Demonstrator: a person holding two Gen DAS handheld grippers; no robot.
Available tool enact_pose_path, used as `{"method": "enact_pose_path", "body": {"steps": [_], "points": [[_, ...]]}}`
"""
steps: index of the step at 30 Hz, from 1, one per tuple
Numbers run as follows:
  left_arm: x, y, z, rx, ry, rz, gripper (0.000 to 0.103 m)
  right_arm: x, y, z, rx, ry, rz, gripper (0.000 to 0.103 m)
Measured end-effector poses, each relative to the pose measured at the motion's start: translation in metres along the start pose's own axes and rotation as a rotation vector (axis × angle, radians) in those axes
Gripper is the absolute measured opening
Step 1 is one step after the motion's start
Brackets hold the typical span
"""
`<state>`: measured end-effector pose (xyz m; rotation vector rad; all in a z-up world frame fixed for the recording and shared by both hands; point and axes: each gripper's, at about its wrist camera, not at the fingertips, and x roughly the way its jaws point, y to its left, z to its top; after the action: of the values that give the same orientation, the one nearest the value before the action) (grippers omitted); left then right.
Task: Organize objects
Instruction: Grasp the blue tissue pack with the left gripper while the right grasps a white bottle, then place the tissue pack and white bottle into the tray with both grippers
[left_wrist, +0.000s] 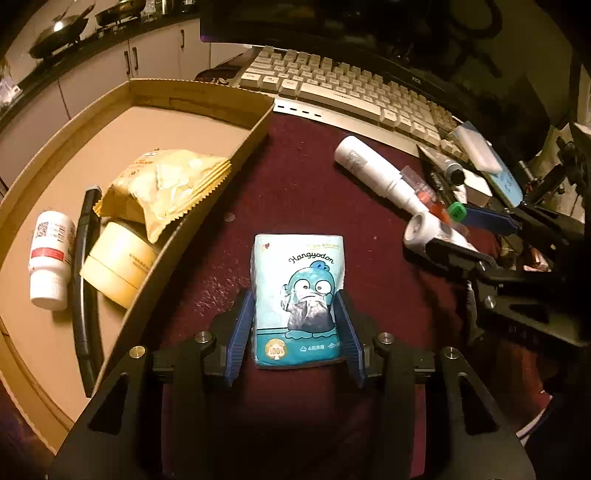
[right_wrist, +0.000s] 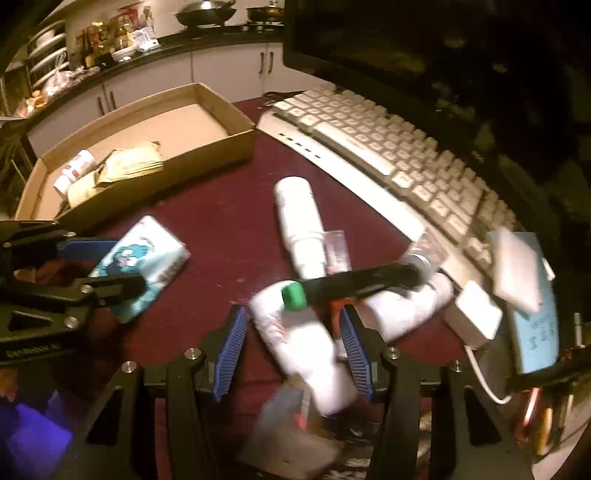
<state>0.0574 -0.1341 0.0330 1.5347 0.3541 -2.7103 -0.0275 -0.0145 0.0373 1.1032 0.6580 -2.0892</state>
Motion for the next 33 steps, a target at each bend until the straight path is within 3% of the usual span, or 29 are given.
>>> {"method": "enact_pose_path", "body": {"steps": [2,7,9,10,14,19,21,23,24,25,32,33], "points": [[0.002,-0.003,0.001,0.004,-0.012,-0.007,0.061,0.003,-0.002,-0.002,0.003,0.003,0.006,0.054],[0.007,-0.014,0.000,0.068,-0.038,0.057,0.061,0.003,0.005,-0.001,-0.005,-0.023,0.035,0.051],[0.005,-0.012,-0.001,0.061,-0.044,0.060,0.057,0.002,0.009,0.000,-0.003,-0.027,0.040,0.037],[0.004,-0.009,-0.001,0.051,-0.049,0.064,0.050,0.001,0.010,-0.001,-0.005,-0.029,0.042,0.037],[0.002,-0.007,-0.001,0.049,-0.033,0.052,0.042,-0.002,0.008,-0.006,-0.003,-0.028,0.055,0.036],[-0.001,-0.009,-0.002,0.025,-0.025,-0.013,0.041,-0.002,0.005,-0.011,0.011,-0.029,0.047,0.036],[-0.003,-0.009,-0.001,0.018,-0.027,-0.030,0.040,-0.003,0.002,-0.010,0.051,-0.041,0.081,0.035],[-0.009,-0.003,0.001,-0.017,-0.043,-0.079,0.040,-0.007,0.002,-0.008,0.090,-0.067,0.133,0.027],[-0.012,0.001,0.002,-0.038,-0.058,-0.097,0.040,-0.011,0.002,-0.006,0.117,-0.093,0.179,0.014],[-0.017,0.005,0.003,-0.059,-0.073,-0.108,0.039,-0.013,0.002,-0.005,0.136,-0.108,0.211,0.010],[-0.022,0.014,0.007,-0.095,-0.078,-0.127,0.039,-0.014,0.007,-0.004,0.141,-0.103,0.216,0.013],[-0.023,0.014,0.007,-0.095,-0.077,-0.127,0.039,-0.015,0.006,-0.007,0.130,-0.101,0.219,0.024]]}}
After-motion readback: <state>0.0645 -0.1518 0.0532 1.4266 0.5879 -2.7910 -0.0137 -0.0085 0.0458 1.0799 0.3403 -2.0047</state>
